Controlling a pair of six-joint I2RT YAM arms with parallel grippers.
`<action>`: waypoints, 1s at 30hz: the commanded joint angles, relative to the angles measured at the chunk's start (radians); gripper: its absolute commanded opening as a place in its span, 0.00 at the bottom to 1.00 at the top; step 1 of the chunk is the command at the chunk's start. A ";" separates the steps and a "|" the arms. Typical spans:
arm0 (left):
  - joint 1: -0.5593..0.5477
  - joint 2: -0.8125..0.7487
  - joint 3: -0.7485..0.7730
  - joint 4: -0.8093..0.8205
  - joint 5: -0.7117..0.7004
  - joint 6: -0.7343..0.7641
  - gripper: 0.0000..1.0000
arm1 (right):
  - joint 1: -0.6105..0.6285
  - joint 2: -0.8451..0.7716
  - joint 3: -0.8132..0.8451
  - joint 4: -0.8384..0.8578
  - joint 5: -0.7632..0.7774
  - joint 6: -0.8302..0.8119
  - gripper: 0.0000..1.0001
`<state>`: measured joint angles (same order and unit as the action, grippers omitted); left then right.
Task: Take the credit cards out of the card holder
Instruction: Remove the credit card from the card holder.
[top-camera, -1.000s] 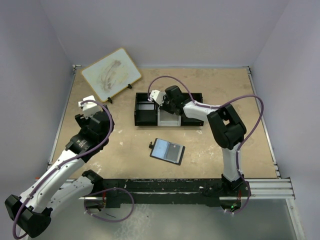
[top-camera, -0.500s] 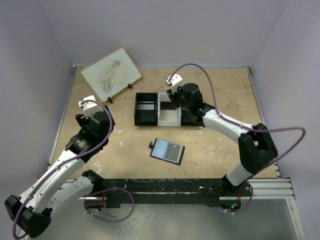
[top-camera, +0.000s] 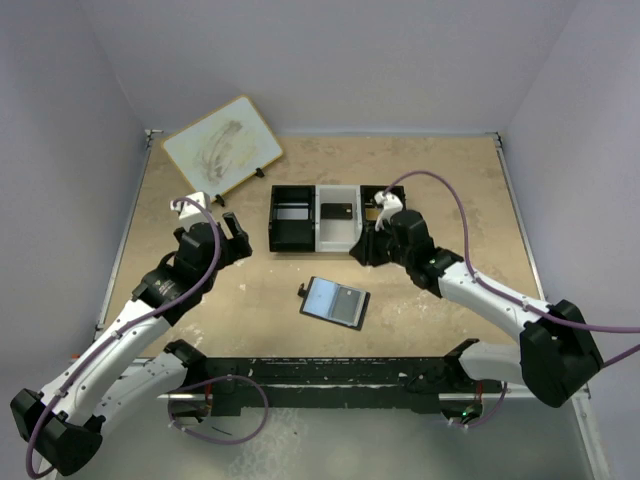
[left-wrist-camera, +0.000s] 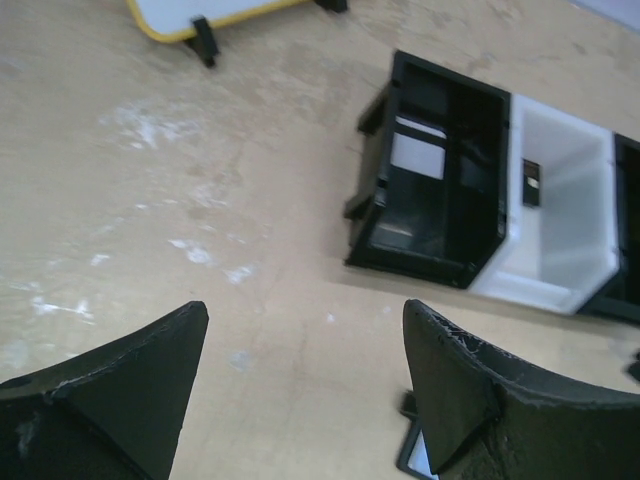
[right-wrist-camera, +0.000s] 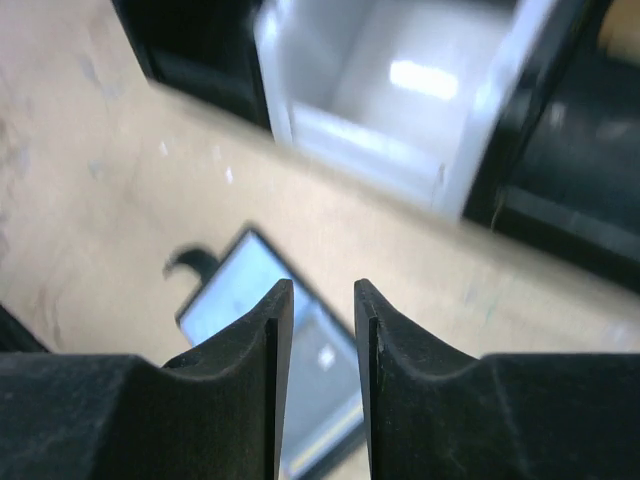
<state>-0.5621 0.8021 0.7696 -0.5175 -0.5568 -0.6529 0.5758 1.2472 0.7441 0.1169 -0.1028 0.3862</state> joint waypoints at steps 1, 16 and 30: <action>0.004 -0.023 -0.062 0.102 0.288 -0.118 0.75 | -0.001 -0.086 -0.149 -0.022 -0.127 0.209 0.35; -0.234 0.100 -0.295 0.309 0.383 -0.262 0.72 | 0.000 -0.108 -0.384 0.153 -0.201 0.469 0.33; -0.269 0.246 -0.329 0.440 0.326 -0.295 0.69 | 0.000 -0.089 -0.436 0.233 -0.209 0.500 0.32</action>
<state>-0.8223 1.0126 0.4389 -0.1726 -0.2104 -0.9287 0.5758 1.1599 0.3183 0.2855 -0.2913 0.8585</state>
